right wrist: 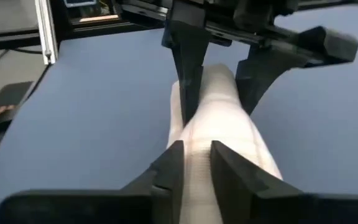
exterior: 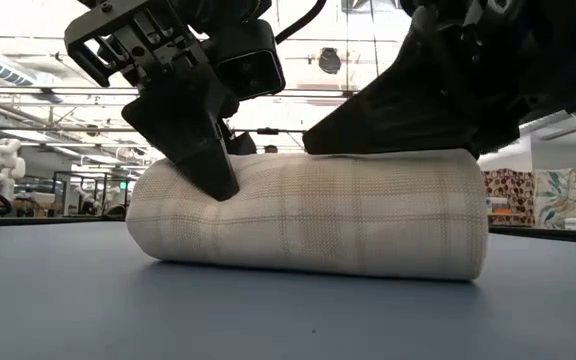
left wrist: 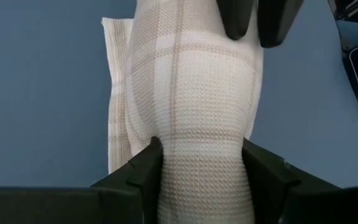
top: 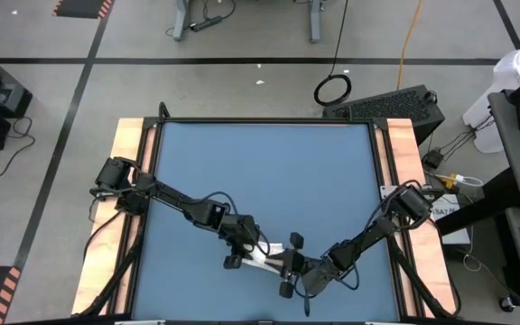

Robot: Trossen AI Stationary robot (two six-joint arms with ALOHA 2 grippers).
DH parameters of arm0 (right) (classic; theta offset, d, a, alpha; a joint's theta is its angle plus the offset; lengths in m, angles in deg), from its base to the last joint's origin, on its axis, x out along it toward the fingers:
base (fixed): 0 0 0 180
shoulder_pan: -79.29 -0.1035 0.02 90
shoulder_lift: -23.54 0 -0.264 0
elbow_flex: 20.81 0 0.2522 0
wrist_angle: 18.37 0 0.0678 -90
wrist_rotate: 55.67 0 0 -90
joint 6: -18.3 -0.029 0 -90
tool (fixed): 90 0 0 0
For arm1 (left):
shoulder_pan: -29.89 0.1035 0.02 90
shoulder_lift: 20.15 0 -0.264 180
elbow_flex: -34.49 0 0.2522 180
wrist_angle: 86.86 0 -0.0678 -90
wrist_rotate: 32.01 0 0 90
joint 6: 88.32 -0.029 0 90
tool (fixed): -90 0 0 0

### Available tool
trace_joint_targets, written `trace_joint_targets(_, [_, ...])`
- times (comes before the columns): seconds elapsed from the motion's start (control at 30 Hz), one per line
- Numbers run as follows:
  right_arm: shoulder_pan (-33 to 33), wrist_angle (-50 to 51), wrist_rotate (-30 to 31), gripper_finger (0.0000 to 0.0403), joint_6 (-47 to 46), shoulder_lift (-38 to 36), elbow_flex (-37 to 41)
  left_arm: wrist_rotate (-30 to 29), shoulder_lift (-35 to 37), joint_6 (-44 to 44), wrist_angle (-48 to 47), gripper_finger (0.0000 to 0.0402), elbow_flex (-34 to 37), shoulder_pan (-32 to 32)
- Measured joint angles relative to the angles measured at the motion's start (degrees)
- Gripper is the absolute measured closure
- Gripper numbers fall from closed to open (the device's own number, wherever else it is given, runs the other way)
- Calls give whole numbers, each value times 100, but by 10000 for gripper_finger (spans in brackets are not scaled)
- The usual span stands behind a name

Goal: Roll towel
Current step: Roll the white towel

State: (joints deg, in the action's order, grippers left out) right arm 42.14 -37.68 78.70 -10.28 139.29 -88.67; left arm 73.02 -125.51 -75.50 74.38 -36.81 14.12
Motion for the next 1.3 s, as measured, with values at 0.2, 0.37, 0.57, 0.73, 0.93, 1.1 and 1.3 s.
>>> trace_joint_targets(0.2, [-10,-489,179,362,444,-4,3,4,0,1,-4,233,0,0])
trace_joint_targets(0.37, [58,-416,195,369,355,59,6,-5,2,-5,3,233,0,0])
trace_joint_targets(0.57, [97,-539,280,379,-99,428,-10,-12,2,-3,16,225,0,0])
trace_joint_targets(0.73, [95,-548,296,387,-294,543,-12,-12,62,3,-10,176,0,36])
trace_joint_targets(0.93, [105,-486,297,390,-318,554,-10,-40,508,-79,-257,128,9,251])
trace_joint_targets(1.1, [116,-430,297,390,-378,560,-10,-95,1175,-409,-530,120,-96,432])
trace_joint_targets(1.3, [116,-449,328,390,-380,563,-5,-296,1435,-1004,1075,157,295,-91])
